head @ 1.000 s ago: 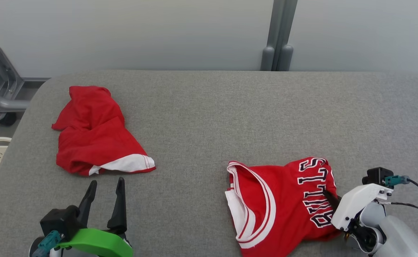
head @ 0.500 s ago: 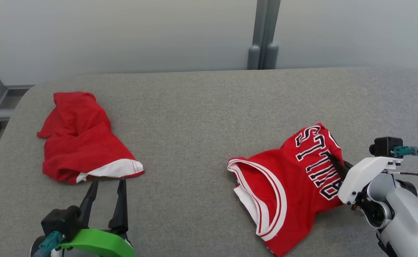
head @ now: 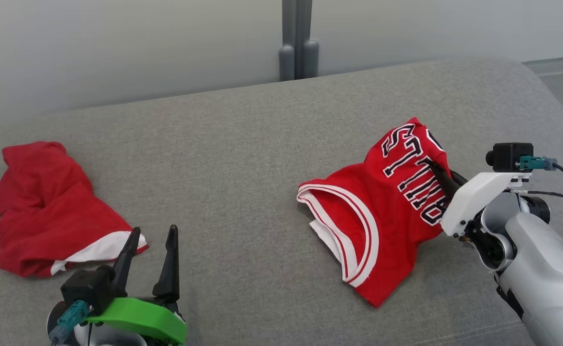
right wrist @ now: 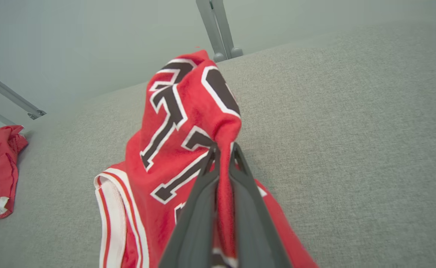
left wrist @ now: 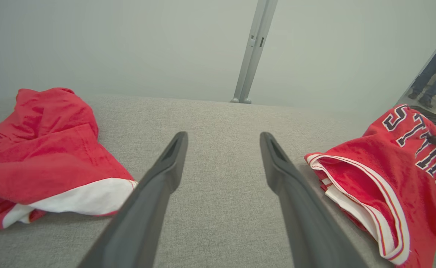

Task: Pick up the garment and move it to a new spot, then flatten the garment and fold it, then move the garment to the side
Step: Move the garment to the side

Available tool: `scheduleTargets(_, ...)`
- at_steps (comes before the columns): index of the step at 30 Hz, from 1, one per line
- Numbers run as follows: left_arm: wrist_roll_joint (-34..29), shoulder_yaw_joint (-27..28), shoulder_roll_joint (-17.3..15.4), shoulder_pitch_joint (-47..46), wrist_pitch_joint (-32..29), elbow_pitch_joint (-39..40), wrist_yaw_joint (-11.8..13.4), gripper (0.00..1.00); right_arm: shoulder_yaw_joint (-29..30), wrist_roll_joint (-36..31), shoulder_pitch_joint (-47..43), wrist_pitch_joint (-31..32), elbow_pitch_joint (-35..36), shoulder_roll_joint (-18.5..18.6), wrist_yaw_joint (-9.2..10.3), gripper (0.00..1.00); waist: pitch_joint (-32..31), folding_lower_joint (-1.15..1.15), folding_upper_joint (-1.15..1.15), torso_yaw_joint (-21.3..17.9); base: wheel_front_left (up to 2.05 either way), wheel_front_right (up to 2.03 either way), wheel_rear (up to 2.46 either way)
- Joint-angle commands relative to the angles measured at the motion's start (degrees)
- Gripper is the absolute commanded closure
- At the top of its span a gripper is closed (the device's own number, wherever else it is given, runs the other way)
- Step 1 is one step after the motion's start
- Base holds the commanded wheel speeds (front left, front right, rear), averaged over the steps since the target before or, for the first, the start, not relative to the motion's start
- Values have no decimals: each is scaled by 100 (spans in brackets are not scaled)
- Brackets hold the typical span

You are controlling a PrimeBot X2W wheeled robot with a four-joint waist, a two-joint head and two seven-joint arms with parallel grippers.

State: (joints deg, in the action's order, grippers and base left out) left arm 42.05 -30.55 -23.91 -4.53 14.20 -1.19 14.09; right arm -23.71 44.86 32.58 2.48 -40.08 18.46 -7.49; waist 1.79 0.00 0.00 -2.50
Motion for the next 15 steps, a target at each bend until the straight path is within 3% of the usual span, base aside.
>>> scheduleTargets(1, -69, 3, 19, -118, 29, -17, -29, 0, -42, 29, 101, -86, -31, -15, 0, 100, 160, 0, 0, -261, 0, 0, 0)
scheduleTargets(15, -254, -60, -48, -556, 49, 86, -221, 0, -287, 163, 971, -547, -229, 242, 0, 100, 792, 0, 0, -625, 0, 0, 0)
